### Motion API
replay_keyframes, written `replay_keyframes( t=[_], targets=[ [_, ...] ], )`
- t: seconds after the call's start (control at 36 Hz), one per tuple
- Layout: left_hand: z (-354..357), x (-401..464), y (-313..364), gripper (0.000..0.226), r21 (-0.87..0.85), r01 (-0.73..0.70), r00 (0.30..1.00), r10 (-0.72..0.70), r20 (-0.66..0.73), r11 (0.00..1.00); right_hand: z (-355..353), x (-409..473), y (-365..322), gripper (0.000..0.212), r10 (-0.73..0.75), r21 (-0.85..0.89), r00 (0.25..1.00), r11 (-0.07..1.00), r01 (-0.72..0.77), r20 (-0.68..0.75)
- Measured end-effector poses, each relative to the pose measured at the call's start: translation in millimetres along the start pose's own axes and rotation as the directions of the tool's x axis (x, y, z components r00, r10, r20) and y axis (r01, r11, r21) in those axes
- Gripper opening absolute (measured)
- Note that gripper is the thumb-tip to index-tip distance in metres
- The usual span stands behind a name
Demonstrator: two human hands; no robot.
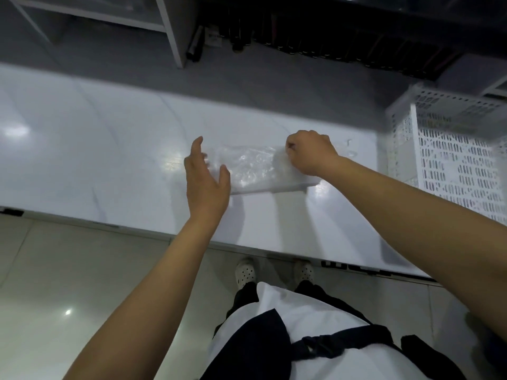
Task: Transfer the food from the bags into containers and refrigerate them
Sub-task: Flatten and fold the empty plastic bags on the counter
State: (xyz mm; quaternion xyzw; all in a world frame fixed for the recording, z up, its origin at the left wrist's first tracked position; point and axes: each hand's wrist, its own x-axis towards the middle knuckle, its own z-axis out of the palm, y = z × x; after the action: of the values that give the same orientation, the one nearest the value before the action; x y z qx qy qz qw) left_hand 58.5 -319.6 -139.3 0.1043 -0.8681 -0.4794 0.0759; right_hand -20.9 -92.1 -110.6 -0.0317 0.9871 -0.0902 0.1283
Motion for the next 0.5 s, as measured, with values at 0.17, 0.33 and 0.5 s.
replay_keyframes(
  t=[0.17,0.33,0.5],
  targets=[
    [25.6,-7.0,17.6,0.044,0.399,-0.504,0.863,0.463,0.202,0.766,12.8,6.8,2.7,0.027,-0.035,-0.044,0.996,0.999,0.032,-0.078],
    [60.1,7.6,19.0,0.053,0.571,-0.463,0.856,0.174,0.487,0.678,21.3,0.2,0.2,0.033,0.010,-0.122,0.989,0.992,-0.029,-0.150],
    [68.4,16.7,2.2,0.057,0.605,-0.450,0.854,0.119,0.506,0.657,42.5,-32.0,-10.6,0.046,-0.154,-0.132,0.972,0.982,0.132,-0.177]
  ],
)
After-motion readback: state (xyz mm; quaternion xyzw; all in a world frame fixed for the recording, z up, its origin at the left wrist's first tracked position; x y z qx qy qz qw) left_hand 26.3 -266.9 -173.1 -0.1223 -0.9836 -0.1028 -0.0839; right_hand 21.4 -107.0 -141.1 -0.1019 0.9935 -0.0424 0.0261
